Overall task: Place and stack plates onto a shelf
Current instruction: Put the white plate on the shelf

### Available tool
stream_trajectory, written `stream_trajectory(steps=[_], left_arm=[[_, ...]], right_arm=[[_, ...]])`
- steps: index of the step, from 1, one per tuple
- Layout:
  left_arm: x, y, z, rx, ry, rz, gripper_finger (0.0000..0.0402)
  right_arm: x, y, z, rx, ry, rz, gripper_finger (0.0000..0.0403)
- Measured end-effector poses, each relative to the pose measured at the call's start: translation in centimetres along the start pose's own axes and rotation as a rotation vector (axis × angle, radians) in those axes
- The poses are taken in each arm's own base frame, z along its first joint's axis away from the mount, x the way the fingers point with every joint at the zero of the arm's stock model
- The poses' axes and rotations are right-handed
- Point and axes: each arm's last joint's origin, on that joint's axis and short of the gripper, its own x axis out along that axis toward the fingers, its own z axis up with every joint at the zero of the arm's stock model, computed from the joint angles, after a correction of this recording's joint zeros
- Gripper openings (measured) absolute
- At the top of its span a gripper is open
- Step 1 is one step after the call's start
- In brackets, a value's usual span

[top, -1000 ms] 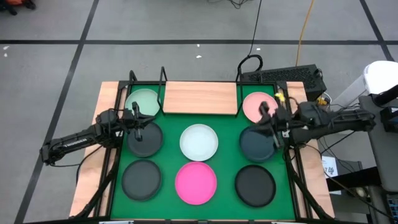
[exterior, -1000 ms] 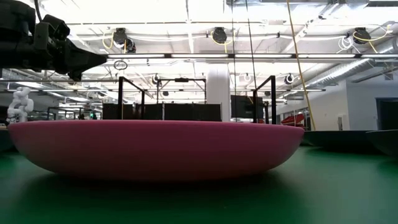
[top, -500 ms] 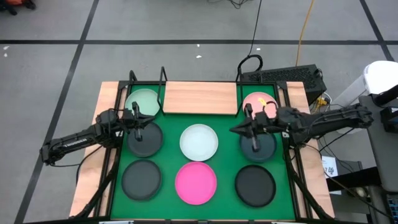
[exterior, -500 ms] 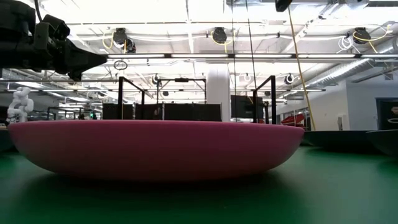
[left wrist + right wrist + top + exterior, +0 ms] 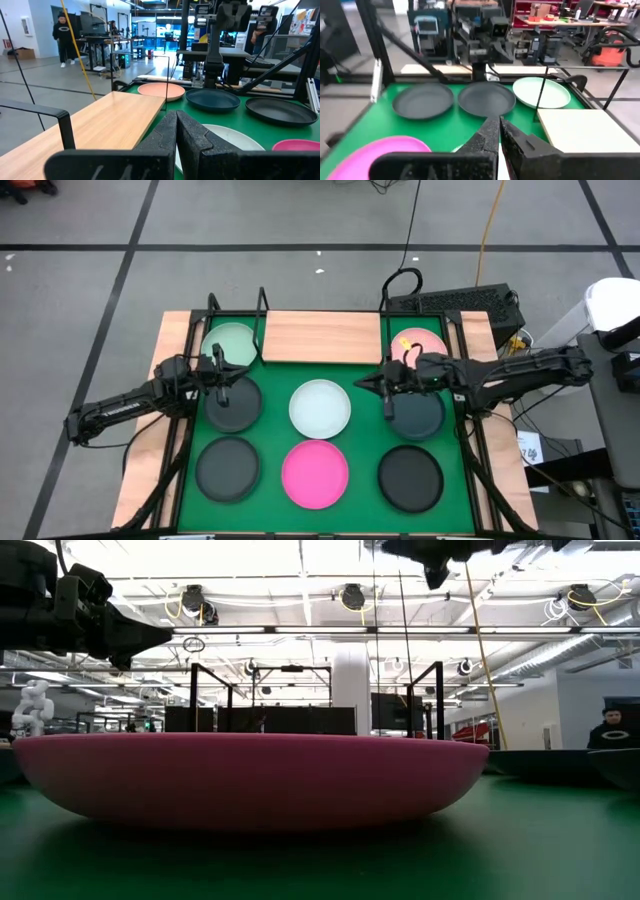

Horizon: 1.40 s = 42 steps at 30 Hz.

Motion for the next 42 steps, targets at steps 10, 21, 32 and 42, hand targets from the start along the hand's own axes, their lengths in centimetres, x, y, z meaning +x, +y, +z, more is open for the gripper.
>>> stream_trajectory(steps=[10, 21, 32, 42], left_arm=[[0.0, 0.0, 0.0, 0.0, 0.0, 0.0, 0.001], [0.0, 0.0, 0.0, 0.0, 0.0, 0.0, 0.001], [0.0, 0.0, 0.0, 0.0, 0.0, 0.0, 0.001], [0.0, 0.0, 0.0, 0.0, 0.0, 0.0, 0.001]], right_arm=[[2.5, -0.7, -0.1, -0.105, 0.242, -0.021, 0.0], [6.3, 1.1, -6.1, -0.261, 0.499, 0.077, 0.0033], [8.5, 2.9, -10.3, -0.382, 0.64, 0.166, 0.012], [9.6, 3.5, -13.2, -0.434, 0.74, 0.202, 0.0135]])
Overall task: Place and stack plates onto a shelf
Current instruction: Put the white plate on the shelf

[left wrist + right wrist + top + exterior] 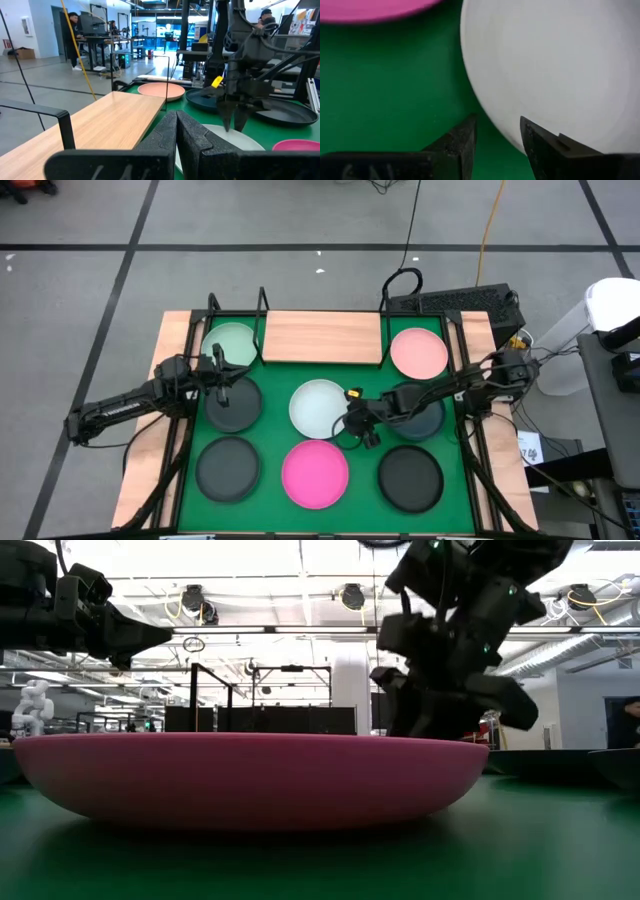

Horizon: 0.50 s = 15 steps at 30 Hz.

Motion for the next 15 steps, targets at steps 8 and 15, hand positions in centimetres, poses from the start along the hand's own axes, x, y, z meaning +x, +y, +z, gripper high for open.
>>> stream_trajectory(steps=[8, 15], left_arm=[[0.0, 0.0, 0.0, 0.0, 0.0, 0.0, 0.001], [0.0, 0.0, 0.0, 0.0, 0.0, 0.0, 0.001]], right_arm=[[1.0, 0.2, -0.3, -0.002, 0.019, -0.001, 0.0132], [1.3, 0.1, -0.1, -0.034, 0.002, -0.029, 0.007]])
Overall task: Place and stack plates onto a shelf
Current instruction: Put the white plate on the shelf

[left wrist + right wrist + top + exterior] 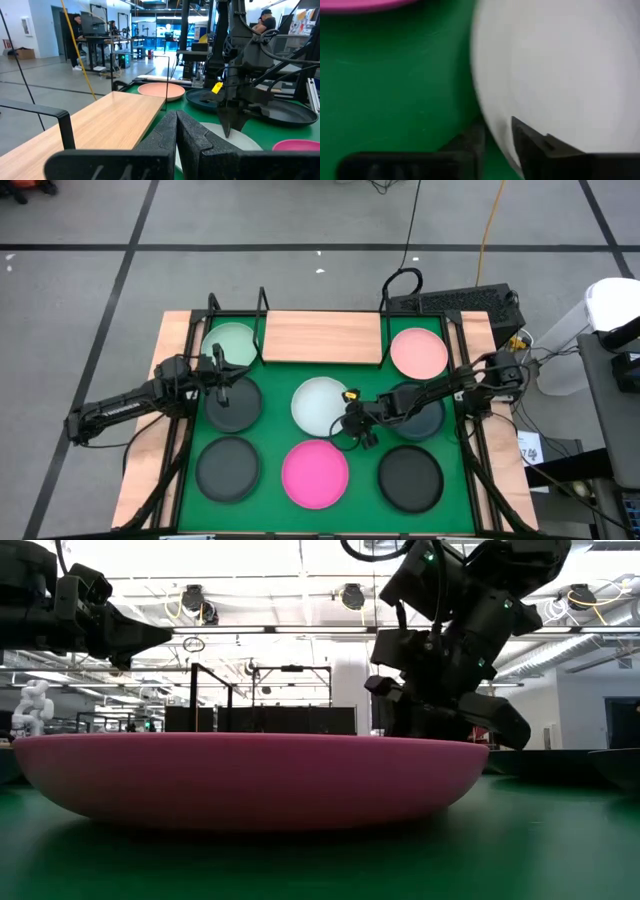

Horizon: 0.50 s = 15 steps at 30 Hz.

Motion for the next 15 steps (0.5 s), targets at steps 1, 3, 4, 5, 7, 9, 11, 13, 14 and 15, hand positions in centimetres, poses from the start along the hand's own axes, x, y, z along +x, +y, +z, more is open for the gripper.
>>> stream_trajectory(steps=[1, 3, 4, 5, 7, 9, 11, 13, 14, 15], left_arm=[[0.0, 0.0, 0.0, 0.0, 0.0, 0.0, 0.001], [0.0, 0.0, 0.0, 0.0, 0.0, 0.0, 0.001], [0.0, 0.0, 0.0, 0.0, 0.0, 0.0, 0.001], [0.0, 0.0, 0.0, 0.0, 0.001, 0.0, 0.001], [0.0, 0.0, 0.0, 0.0, 0.0, 0.0, 0.001], [0.0, 0.0, 0.0, 0.0, 0.001, 0.0, 0.001], [0.0, 0.0, 0.0, 0.0, 0.0, 0.0, 0.001], [0.0, 0.0, 0.0, 0.0, 0.0, 0.0, 0.001], [0.0, 0.0, 0.0, 0.0, 0.0, 0.0, 0.001], [0.0, 0.0, 0.0, 0.0, 0.0, 0.0, 0.001]], right_arm=[[-0.1, 0.0, 0.1, -0.008, -0.006, -0.004, 0.0053], [-0.3, -0.1, 0.2, -0.035, -0.017, -0.011, 0.0019], [-0.5, -0.3, 0.4, -0.044, -0.031, -0.031, 0.0011], [-0.7, -0.4, 0.6, -0.047, -0.044, -0.055, 0.0009], [-1.3, -0.7, 1.0, -0.05, -0.058, -0.102, 0.0009], [-2.2, -1.0, 1.5, -0.064, -0.103, -0.126, 0.0005], [-3.7, -1.6, 2.6, -0.061, -0.17, -0.157, 0.0004], [-5.3, -2.3, 3.6, -0.056, -0.233, -0.191, 0.0004], [-6.0, -2.8, 3.9, -0.057, -0.253, -0.213, 0.0003], [-6.7, -3.2, 4.1, -0.054, -0.266, -0.244, 0.0003]])
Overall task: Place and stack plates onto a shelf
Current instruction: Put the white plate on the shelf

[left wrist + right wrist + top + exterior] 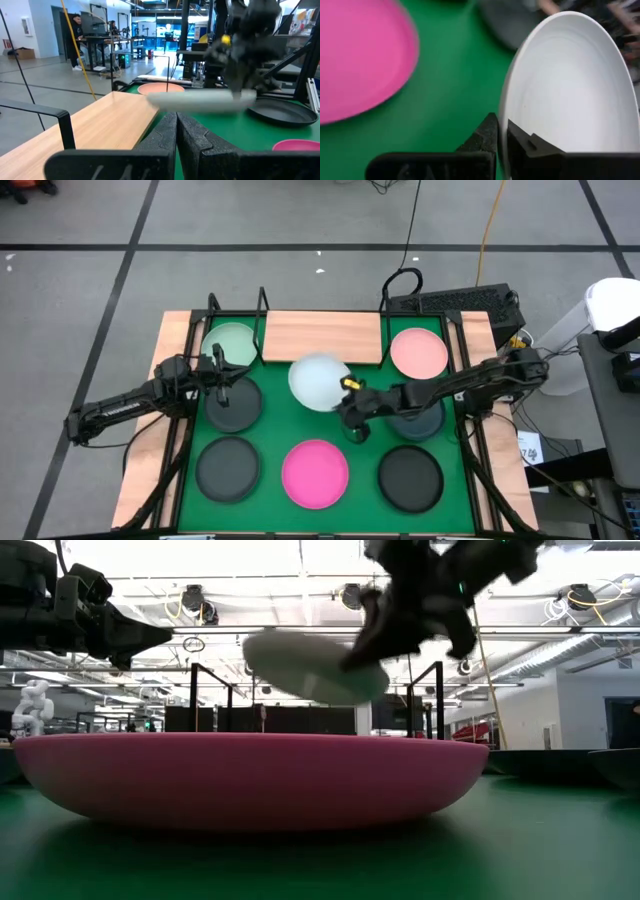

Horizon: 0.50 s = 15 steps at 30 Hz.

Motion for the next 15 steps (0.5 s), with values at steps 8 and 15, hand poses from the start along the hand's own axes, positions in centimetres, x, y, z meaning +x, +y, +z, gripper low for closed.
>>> stream_trajectory(steps=[8, 15], left_arm=[[0.0, 0.0, 0.0, 0.0, 0.0, 0.0, 0.001], [0.0, 0.0, 0.0, 0.0, 0.0, 0.0, 0.001]], right_arm=[[-1.6, -6.6, -1.7, 0.087, 0.016, -0.231, 0.0002], [-0.7, -10.9, -6.4, 0.233, 0.135, -0.265, 0.0001]])
